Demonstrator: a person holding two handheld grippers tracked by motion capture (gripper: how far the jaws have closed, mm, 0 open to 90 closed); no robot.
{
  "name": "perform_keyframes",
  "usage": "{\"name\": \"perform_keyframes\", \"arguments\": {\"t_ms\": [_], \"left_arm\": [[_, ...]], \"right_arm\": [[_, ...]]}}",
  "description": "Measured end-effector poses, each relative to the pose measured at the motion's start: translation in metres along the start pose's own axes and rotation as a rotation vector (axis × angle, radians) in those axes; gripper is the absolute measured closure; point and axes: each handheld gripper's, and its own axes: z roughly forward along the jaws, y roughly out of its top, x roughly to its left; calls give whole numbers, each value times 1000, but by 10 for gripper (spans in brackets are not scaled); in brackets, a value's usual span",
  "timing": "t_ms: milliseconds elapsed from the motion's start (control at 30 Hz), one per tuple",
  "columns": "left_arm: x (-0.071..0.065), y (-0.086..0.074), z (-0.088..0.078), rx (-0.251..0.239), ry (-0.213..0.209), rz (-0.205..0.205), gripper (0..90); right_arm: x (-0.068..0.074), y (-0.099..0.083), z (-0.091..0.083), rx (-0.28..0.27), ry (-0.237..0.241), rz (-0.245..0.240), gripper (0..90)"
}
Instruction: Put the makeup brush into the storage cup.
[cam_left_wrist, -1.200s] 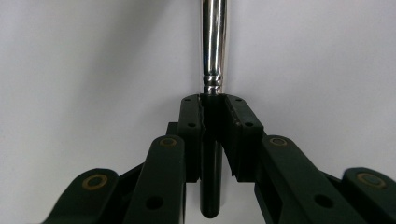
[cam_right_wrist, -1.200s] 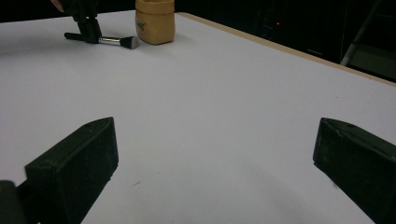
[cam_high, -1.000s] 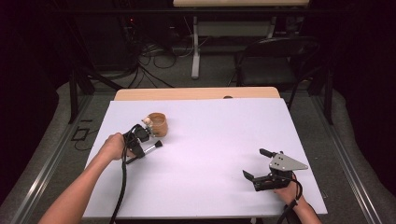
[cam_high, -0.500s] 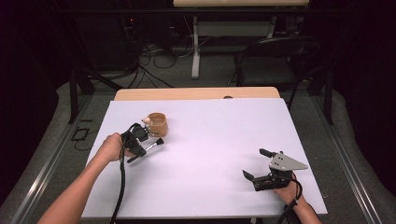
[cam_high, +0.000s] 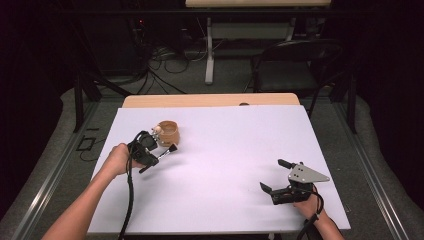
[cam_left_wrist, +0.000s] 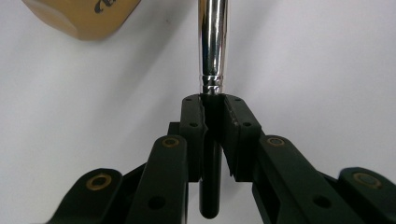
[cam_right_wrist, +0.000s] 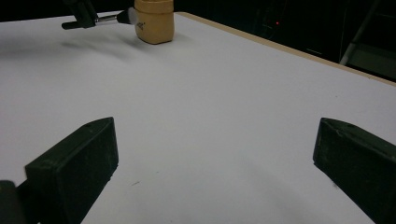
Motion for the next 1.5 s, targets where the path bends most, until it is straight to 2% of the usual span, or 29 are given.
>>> {"name": "perform_keyframes", "arguments": {"t_ms": [500, 1100, 1500], "left_arm": [[-6, -2, -11, -121, 19, -11, 793], [-8, -2, -14, -225, 27, -40, 794], [-8, -1, -15, -317, 45, -59, 794]], "right_arm": [[0, 0, 0, -6, -2, -1, 0], [0, 0, 0, 6, -1, -4, 0], [0, 0, 0, 6, 0, -4, 0]]}}
